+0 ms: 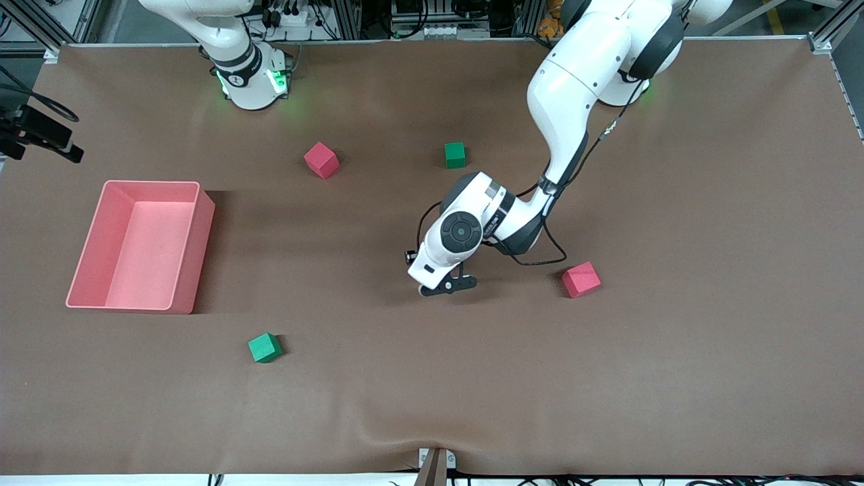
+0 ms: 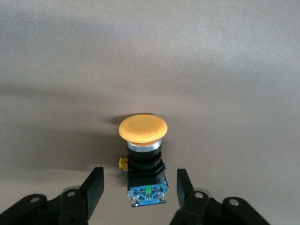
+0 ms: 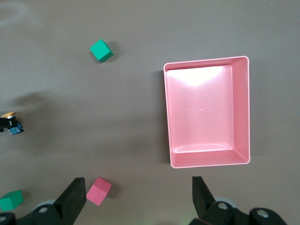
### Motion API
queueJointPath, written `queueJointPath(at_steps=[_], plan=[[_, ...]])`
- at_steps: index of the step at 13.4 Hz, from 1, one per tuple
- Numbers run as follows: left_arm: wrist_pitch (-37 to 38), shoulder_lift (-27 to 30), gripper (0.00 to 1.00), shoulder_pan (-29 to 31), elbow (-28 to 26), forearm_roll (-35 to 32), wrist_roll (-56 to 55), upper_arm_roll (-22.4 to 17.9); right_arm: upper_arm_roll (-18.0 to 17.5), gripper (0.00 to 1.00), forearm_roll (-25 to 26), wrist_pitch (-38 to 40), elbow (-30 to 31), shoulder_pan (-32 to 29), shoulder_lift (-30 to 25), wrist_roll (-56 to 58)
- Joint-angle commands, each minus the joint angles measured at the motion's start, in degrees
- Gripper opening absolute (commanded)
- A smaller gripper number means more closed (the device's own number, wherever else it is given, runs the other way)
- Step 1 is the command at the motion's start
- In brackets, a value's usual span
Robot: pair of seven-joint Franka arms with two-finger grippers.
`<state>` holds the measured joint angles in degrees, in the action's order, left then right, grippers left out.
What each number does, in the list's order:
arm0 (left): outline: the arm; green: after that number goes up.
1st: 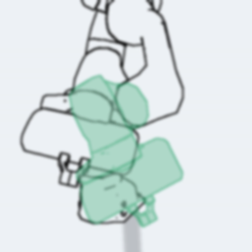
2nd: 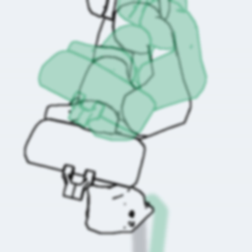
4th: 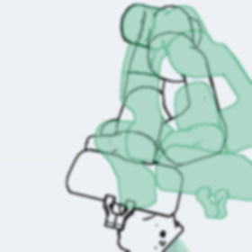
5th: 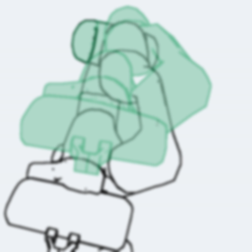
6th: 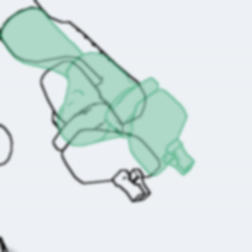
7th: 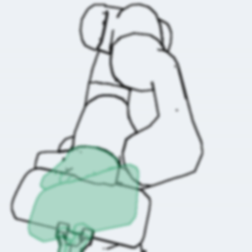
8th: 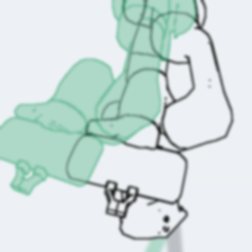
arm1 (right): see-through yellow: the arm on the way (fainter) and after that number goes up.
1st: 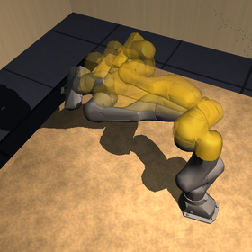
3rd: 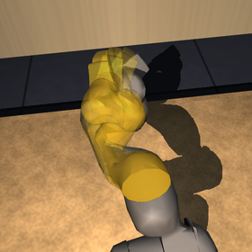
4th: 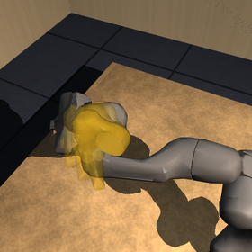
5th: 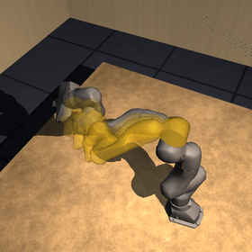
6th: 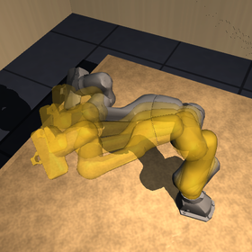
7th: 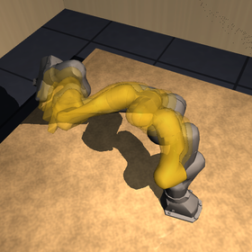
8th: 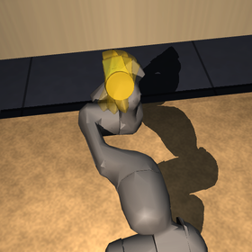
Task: Place and upright button with both arms
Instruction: 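Lower the left gripper over the button and close on its base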
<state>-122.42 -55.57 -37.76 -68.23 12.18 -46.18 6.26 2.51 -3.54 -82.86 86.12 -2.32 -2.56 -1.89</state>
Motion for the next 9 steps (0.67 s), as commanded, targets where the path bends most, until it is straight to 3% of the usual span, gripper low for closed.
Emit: queueJointPath(at_steps=[1, 6, 9], plan=[[-0.71, -1.47, 0.67, -0.39, 1.87, 1.53, 1.18, -0.20, -0.75, 1.00, -0.94, 0.41, -1.13, -0.93, 0.28, -0.48], [-0.71, -1.82, 0.58, -0.30, 1.79, 1.54, 2.14, -0.20, -0.67, 1.00, 0.11, 0.68, -0.78, -1.02, 0.36, 0.13], [-0.80, -1.91, 0.21, -0.04, 1.79, 1.54, 2.23, -0.20, -0.75, 1.00, 2.48, 0.94, -0.78, -0.67, 0.80, 0.05]])
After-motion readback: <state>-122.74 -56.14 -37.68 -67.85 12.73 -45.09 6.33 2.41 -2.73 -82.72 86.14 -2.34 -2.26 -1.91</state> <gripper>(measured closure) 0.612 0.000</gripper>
